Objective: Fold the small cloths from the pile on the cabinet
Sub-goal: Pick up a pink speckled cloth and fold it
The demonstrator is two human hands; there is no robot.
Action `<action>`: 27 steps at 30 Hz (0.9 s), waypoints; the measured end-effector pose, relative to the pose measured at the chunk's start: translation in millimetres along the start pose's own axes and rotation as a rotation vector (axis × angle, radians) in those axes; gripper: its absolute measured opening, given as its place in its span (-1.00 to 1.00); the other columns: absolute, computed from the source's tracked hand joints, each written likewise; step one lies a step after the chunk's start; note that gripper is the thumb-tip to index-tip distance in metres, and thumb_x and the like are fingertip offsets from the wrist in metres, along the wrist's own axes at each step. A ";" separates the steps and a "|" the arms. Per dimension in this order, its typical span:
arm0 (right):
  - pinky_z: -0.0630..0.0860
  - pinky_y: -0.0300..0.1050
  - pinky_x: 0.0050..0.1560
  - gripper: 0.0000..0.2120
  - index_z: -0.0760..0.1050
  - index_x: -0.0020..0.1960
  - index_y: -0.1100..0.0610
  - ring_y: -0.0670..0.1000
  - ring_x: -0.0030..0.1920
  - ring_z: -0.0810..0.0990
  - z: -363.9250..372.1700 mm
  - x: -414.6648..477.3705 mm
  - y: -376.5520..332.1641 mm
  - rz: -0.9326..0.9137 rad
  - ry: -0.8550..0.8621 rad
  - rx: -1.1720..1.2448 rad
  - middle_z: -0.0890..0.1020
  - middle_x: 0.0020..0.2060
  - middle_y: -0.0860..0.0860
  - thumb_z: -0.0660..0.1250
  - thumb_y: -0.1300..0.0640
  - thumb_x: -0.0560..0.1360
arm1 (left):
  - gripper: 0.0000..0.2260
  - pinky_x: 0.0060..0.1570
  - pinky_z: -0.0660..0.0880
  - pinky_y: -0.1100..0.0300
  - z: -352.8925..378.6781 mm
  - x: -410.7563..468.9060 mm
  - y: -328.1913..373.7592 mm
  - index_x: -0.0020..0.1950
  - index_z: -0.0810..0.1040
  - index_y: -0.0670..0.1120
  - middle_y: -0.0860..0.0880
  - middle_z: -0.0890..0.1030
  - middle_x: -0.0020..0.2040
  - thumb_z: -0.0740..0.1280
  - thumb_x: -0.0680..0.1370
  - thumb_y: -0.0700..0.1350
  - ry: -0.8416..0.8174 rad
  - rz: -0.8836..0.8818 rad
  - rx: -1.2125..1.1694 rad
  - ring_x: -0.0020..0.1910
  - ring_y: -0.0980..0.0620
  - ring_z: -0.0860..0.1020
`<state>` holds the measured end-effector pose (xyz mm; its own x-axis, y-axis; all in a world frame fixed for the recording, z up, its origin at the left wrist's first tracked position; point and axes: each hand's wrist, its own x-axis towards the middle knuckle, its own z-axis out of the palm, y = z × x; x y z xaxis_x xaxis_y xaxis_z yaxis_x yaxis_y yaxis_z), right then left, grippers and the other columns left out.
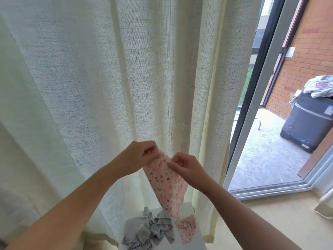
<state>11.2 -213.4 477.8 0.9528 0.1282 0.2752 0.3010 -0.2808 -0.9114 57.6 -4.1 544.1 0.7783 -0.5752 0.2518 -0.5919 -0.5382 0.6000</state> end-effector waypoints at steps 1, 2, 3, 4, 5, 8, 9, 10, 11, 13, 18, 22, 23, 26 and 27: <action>0.49 -0.28 -0.16 -0.84 0.54 -0.19 0.15 -0.15 -0.27 0.58 -0.3 0.3 -0.7 0.002 -0.002 -0.002 0.61 -0.34 -0.15 0.42 0.12 0.52 | -0.84 -0.26 0.42 0.29 1.5 -0.3 0.2 -0.20 0.54 -0.03 0.09 0.56 -0.34 0.37 0.55 -0.03 0.020 -0.006 -0.018 -0.34 0.18 0.46; 0.52 -0.26 -0.14 -0.85 0.55 -0.18 0.15 -0.12 -0.24 0.61 -1.1 0.3 -2.1 0.007 -0.009 0.004 0.63 -0.33 -0.12 0.43 0.11 0.52 | -0.85 -0.26 0.42 0.34 2.2 -0.5 1.2 -0.20 0.55 -0.02 0.13 0.55 -0.35 0.37 0.56 -0.04 0.040 -0.007 -0.027 -0.34 0.19 0.47; 0.56 -0.21 -0.11 -0.86 0.56 -0.18 0.14 -0.08 -0.22 0.65 -2.1 0.5 -3.1 0.012 -0.024 0.012 0.66 -0.30 -0.08 0.44 0.11 0.51 | -0.86 -0.26 0.42 0.36 2.0 -0.4 2.9 -0.20 0.56 -0.01 0.15 0.56 -0.35 0.38 0.55 -0.04 0.061 -0.001 -0.028 -0.34 0.19 0.49; 0.61 -0.14 -0.06 -0.87 0.57 -0.18 0.13 -0.03 -0.18 0.68 -3.2 0.7 -3.5 0.025 -0.050 0.023 0.68 -0.27 -0.04 0.45 0.12 0.49 | -0.87 -0.25 0.43 0.37 0.9 0.1 4.3 -0.19 0.58 -0.01 0.14 0.58 -0.34 0.38 0.55 -0.04 0.082 0.010 -0.021 -0.33 0.17 0.52; 0.63 -0.06 0.00 -0.88 0.58 -0.19 0.10 0.03 -0.15 0.70 -4.6 0.9 -4.0 0.041 -0.084 0.034 0.70 -0.24 0.01 0.47 0.12 0.48 | -0.87 -0.25 0.44 0.37 -1.5 0.7 6.1 -0.18 0.59 -0.01 0.12 0.59 -0.34 0.38 0.55 -0.04 0.103 0.023 -0.014 -0.32 0.15 0.53; 0.62 0.12 0.07 -0.82 0.58 -0.22 0.13 0.18 -0.09 0.70 -7.3 3.3 -2.9 0.070 -0.192 -0.004 0.70 -0.17 0.17 0.51 0.07 0.44 | -0.89 -0.22 0.49 0.30 -13.3 4.6 8.1 -0.14 0.60 -0.04 0.07 0.63 -0.29 0.37 0.57 -0.06 0.155 0.056 0.004 -0.28 0.08 0.58; 0.62 0.16 0.07 -0.75 0.58 -0.19 0.20 0.22 -0.09 0.68 -6.2 4.3 -3.2 0.069 -0.225 -0.048 0.68 -0.15 0.22 0.51 0.02 0.43 | -0.90 -0.20 0.51 0.27 -17.5 5.9 9.0 -0.13 0.59 -0.03 0.06 0.64 -0.27 0.36 0.57 -0.06 0.167 0.063 0.013 -0.27 0.07 0.59; 0.62 0.15 0.06 -0.71 0.59 -0.15 0.24 0.22 -0.10 0.67 -4.8 5.5 -2.5 0.074 -0.263 -0.085 0.67 -0.15 0.22 0.50 -0.01 0.43 | -0.90 -0.19 0.51 0.27 -21.8 7.1 9.8 -0.12 0.59 -0.02 0.07 0.64 -0.27 0.35 0.58 -0.06 0.178 0.068 0.027 -0.26 0.07 0.59; 0.63 0.11 0.04 -0.74 0.63 -0.13 0.22 0.16 -0.11 0.68 -3.8 6.4 -2.7 0.085 -0.295 -0.103 0.69 -0.17 0.15 0.49 0.00 0.45 | -0.90 -0.19 0.50 0.30 -25.6 8.2 10.0 -0.12 0.58 -0.01 0.09 0.63 -0.26 0.34 0.58 -0.05 0.190 0.070 0.042 -0.25 0.09 0.59; 0.63 0.00 0.01 -0.83 0.66 -0.13 0.13 0.04 -0.15 0.69 -3.6 8.5 -4.6 0.099 -0.339 -0.125 0.71 -0.20 0.03 0.46 0.02 0.48 | -0.90 -0.17 0.47 0.37 -33.2 9.2 9.9 -0.12 0.57 0.02 0.14 0.63 -0.25 0.33 0.58 -0.04 0.213 0.062 0.082 -0.23 0.16 0.59; 0.62 -0.11 0.01 -0.77 0.66 -0.10 0.15 -0.04 -0.15 0.67 -14.4 12.1 -9.1 0.119 -0.401 -0.213 0.71 -0.19 -0.01 0.46 -0.03 0.47 | -0.89 -0.22 0.42 0.38 -49.2 2.5 -1.1 -0.14 0.54 0.04 0.18 0.60 -0.29 0.33 0.58 -0.04 0.305 0.020 0.165 -0.27 0.18 0.57; 0.53 -0.29 -0.12 -0.88 0.61 -0.23 -0.04 -0.19 -0.22 0.64 -28.6 15.4 -12.1 0.094 -0.362 -0.240 0.66 -0.31 -0.18 0.47 0.04 0.48 | -0.88 -0.25 0.42 0.31 -55.6 -4.7 -9.7 -0.10 0.56 -0.02 0.10 0.62 -0.28 0.32 0.58 -0.02 0.411 -0.047 0.187 -0.30 0.16 0.58; 0.53 -0.29 -0.12 -0.86 0.59 -0.24 -0.04 -0.20 -0.22 0.64 -33.4 17.2 -10.7 0.083 -0.330 -0.234 0.66 -0.32 -0.19 0.48 0.07 0.47 | -0.88 -0.25 0.44 0.28 -56.5 -6.0 -11.8 -0.10 0.56 -0.02 0.05 0.64 -0.27 0.32 0.58 -0.02 0.444 -0.071 0.170 -0.28 0.12 0.60; 0.55 -0.27 -0.14 -0.89 0.58 -0.20 0.07 -0.13 -0.20 0.67 -49.3 21.5 -7.1 0.064 -0.227 -0.189 0.68 -0.29 -0.10 0.49 0.15 0.46 | -0.89 -0.27 0.44 0.31 -57.1 -9.4 -12.8 -0.14 0.54 0.01 0.02 0.65 -0.29 0.36 0.56 0.00 0.524 -0.142 0.069 -0.28 0.11 0.60; 0.57 -0.25 -0.13 -0.91 0.59 -0.18 0.11 -0.09 -0.19 0.68 -54.3 22.8 -5.8 0.058 -0.199 -0.192 0.69 -0.27 -0.06 0.49 0.16 0.46 | -0.89 -0.27 0.43 0.32 -56.7 -10.5 -13.1 -0.16 0.54 0.02 0.02 0.65 -0.30 0.38 0.55 0.00 0.529 -0.162 0.030 -0.28 0.12 0.60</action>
<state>33.3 -260.5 505.9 0.9479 0.2855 0.1417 0.2663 -0.4654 -0.8441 69.1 43.9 576.7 0.8547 -0.0997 0.5095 -0.4552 -0.6157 0.6432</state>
